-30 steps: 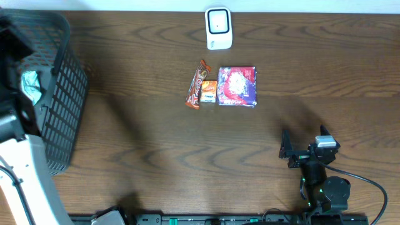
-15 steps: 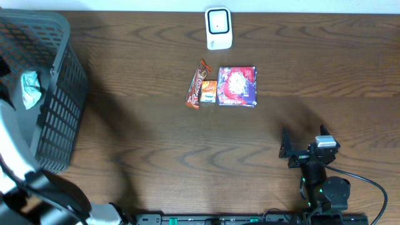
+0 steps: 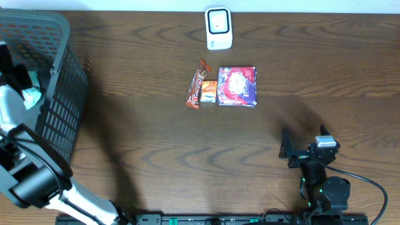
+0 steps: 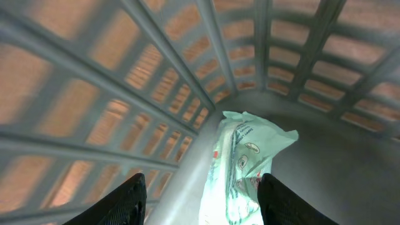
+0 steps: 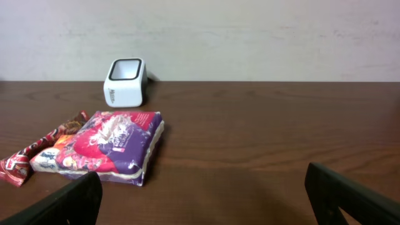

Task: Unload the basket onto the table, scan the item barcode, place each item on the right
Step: 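Return the left gripper into the basket and grasp the mint-green wipes pack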

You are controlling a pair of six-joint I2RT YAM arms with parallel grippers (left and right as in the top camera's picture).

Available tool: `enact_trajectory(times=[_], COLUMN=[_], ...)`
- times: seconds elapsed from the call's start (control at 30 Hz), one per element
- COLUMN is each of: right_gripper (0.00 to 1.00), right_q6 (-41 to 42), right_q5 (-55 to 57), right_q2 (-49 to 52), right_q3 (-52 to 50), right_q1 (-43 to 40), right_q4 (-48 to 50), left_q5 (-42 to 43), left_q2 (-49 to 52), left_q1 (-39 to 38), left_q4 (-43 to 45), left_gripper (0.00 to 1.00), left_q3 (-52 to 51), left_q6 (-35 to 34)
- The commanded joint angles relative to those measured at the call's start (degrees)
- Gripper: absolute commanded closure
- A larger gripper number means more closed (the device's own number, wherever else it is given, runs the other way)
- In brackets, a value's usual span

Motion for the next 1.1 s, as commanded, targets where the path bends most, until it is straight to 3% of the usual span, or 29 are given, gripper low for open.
enact_trajectory(times=[0.0, 0.17, 0.4, 0.97, 1.07], right_gripper=[0.01, 0.01, 0.01, 0.01, 0.01], right_q6=[0.8, 0.8, 0.8, 0.8, 0.8], right_q5=[-0.3, -0.3, -0.3, -0.3, -0.3], right_q2=[-0.3, -0.3, -0.3, -0.3, -0.3], right_q3=[-0.2, -0.2, -0.2, -0.2, -0.2], right_q1=[-0.5, -0.5, -0.5, -0.5, -0.5], right_q4=[-0.1, -0.1, -0.1, -0.1, -0.1], left_q5=[-0.1, -0.1, 7.5, 7.2, 7.2], left_q2=[2.9, 5.5, 8.7, 12.6, 11.5], left_q1=[-0.1, -0.1, -0.2, -0.1, -0.1], left_q4=[1.4, 2.4, 2.2, -1.5, -1.1], left_gripper=[0.42, 0.42, 0.42, 0.43, 0.65], left_q3=[0.5, 0.5, 0.5, -1.1, -1.1], left_q6=[1.2, 1.2, 0.4, -0.5, -0.5])
